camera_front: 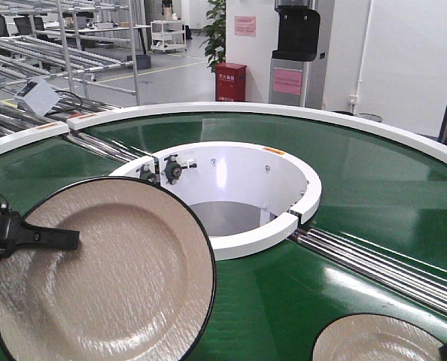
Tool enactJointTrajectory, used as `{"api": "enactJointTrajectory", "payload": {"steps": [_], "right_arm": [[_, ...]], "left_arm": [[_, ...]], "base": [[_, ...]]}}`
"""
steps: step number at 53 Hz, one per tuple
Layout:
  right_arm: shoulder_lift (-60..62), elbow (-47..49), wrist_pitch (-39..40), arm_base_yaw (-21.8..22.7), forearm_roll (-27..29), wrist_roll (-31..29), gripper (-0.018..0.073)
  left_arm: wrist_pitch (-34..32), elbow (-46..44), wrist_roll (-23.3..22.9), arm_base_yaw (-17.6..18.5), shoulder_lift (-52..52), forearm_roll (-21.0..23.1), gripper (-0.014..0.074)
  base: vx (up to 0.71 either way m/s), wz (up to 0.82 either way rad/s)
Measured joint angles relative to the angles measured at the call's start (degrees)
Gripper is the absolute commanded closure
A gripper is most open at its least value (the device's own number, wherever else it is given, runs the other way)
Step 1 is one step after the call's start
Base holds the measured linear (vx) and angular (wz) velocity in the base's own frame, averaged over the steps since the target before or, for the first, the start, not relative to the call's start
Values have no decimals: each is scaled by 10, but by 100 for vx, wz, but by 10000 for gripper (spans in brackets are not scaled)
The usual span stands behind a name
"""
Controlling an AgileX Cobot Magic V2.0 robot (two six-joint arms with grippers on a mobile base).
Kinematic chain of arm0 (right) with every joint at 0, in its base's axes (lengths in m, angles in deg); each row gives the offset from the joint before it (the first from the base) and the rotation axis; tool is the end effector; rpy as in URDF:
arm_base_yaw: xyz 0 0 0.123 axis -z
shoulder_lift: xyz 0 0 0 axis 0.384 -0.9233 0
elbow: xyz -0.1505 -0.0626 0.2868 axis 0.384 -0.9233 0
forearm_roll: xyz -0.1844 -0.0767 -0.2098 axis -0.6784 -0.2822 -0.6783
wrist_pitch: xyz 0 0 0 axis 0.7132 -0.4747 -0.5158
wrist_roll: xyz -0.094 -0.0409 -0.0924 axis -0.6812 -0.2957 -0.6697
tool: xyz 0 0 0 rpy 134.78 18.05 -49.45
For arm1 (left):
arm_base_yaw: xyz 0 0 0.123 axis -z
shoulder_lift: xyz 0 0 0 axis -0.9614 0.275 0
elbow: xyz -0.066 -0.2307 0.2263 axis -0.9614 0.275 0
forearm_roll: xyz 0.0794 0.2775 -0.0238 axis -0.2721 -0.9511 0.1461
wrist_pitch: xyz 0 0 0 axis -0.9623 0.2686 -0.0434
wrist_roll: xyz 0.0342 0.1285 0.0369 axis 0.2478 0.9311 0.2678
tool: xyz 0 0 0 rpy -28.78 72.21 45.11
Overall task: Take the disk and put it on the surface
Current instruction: 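Close both grippers on the plate rims and lift the plates upright, then hold both plates raised while turning away from the conveyor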
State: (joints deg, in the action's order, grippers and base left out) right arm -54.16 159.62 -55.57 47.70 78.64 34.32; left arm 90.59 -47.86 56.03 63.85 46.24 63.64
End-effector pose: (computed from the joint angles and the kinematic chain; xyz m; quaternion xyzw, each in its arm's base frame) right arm 0.3957 -0.1144 0.1653 0.0638 0.9669 0.2047 0.1380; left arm 0.3501 -0.0548 0.3799 0.1477 0.8282 -0.3960 0.3682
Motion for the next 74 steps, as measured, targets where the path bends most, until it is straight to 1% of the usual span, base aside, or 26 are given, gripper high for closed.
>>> {"api": "enactJointTrajectory", "payload": {"steps": [3, 8, 10, 13, 16, 20, 21, 22, 26, 33, 36, 43, 46, 51, 61, 69, 74], "right_arm": [[-22, 0, -15, 0, 37, -23, 52], [-54, 0, -38, 0, 81, -47, 87], [-64, 3, -47, -1, 93, -60, 111], [-74, 6, -55, -1, 110, -73, 173], [-83, 7, -59, -5, 126, -88, 293], [-92, 8, -60, -14, 146, -96, 522], [-94, 7, -63, -14, 157, -95, 564], [-94, 8, -67, -15, 170, -96, 576], [-90, 8, -78, -16, 190, -96, 574], [-72, 5, -98, -14, 204, -95, 571], [-58, 2, -93, -14, 215, -97, 569], [-4, 0, -90, -14, 281, -98, 568], [28, 0, -91, -14, 321, -83, 568], [91, 0, -94, -14, 358, -55, 568], [206, 0, -118, -14, 359, -21, 568], [272, -1, -132, -14, 357, 14, 568], [297, -1, -136, -14, 357, 23, 568]], "left_arm": [[-2, 0, 0, 0, 0, 0, 604], [-4, 0, 0, 0, 0, 0, 604], [-5, 0, 0, 0, 0, 0, 604], [-8, 0, 0, 0, 0, 0, 604], [-14, 0, 0, 0, 0, 0, 604], [-18, 0, 0, 0, 0, 0, 604], [-19, 0, 0, 0, 0, 0, 604], [-19, 0, 0, 0, 0, 0, 604], [-21, 0, -4, 0, 1, 0, 604], [-20, 0, -11, 0, 1, 0, 604], [-20, 0, -17, 0, 1, 0, 604], [-25, 0, -38, 0, 0, 0, 604], [-35, 0, -55, 0, -2, 0, 604], [-49, 0, -90, 0, -6, 0, 604], [-41, 0, -118, -1, -44, 0, 604], [-27, 0, -142, -1, -87, 0, 604], [-21, 0, -161, -1, -96, 1, 604]], "base": [[0, 0], [0, 0], [0, 0], [0, 0], [0, 0], [0, 0], [0, 0], [0, 0], [0, 0], [0, 0], [0, 0], [0, 0], [0, 0], [0, 0], [0, 0], [0, 0], [0, 0]]}}
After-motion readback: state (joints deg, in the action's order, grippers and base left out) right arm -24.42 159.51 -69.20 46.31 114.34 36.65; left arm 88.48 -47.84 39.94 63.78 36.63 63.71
